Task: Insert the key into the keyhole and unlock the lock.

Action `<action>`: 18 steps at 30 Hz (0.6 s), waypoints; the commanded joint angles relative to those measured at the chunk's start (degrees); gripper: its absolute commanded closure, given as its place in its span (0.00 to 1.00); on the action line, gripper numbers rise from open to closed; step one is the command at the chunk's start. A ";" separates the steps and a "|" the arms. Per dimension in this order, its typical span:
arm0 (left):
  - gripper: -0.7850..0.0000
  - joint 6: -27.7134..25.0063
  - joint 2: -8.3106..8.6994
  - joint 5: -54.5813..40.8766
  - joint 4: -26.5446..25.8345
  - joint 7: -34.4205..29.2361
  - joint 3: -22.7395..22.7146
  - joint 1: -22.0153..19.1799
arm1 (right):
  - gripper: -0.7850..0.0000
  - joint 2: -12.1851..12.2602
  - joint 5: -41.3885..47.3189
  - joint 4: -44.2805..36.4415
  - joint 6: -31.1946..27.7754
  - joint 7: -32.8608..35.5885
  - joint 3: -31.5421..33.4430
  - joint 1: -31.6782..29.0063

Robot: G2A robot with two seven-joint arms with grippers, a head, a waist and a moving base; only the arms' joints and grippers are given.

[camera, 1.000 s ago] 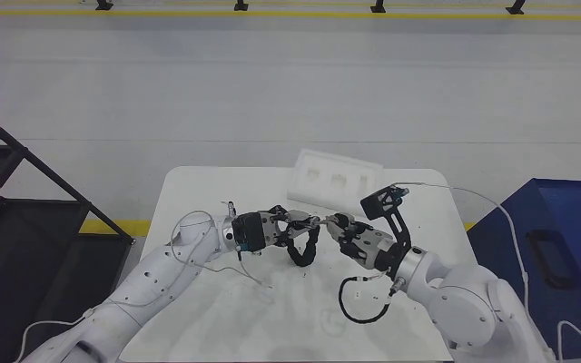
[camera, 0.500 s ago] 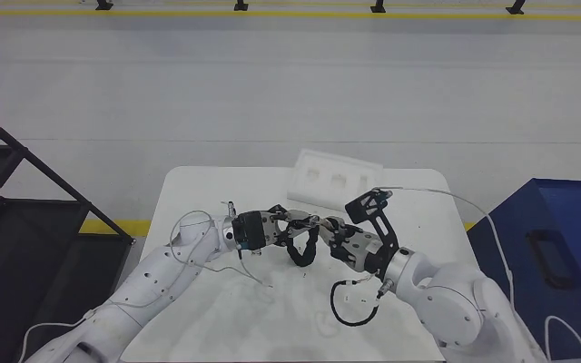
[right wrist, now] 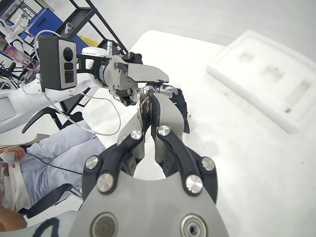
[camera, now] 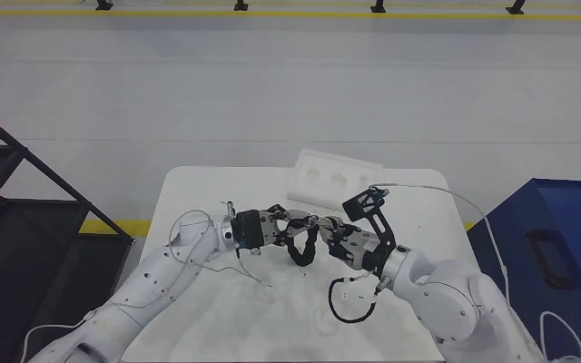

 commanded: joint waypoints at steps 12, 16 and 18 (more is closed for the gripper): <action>1.00 -16.71 1.12 -3.82 -1.58 -4.87 -2.82 -0.49 | 0.00 1.53 -8.29 0.48 -16.21 13.22 1.30 3.87; 1.00 -20.37 1.76 -5.64 -3.32 -8.63 -4.68 0.07 | 0.00 1.89 -6.73 1.92 -24.29 16.44 0.21 5.86; 1.00 -22.57 2.06 -6.88 -4.61 -10.69 -5.43 0.59 | 0.00 2.02 -4.73 3.07 -25.45 17.15 0.75 6.52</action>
